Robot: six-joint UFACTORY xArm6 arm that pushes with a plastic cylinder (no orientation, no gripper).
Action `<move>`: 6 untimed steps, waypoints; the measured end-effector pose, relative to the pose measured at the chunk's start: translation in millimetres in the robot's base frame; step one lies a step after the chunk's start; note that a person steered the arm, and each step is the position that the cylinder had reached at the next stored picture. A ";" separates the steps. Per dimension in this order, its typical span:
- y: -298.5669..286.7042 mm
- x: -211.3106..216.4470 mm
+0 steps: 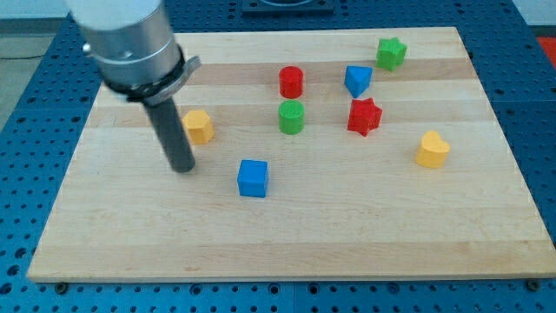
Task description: Place the yellow hexagon parallel to the red circle
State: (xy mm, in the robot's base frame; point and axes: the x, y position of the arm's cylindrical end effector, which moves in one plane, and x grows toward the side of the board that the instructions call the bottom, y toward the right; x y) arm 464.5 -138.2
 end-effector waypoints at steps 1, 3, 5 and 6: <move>0.3 -26.8; -0.2 -71.9; -0.1 -116.3; 4.6 -107.3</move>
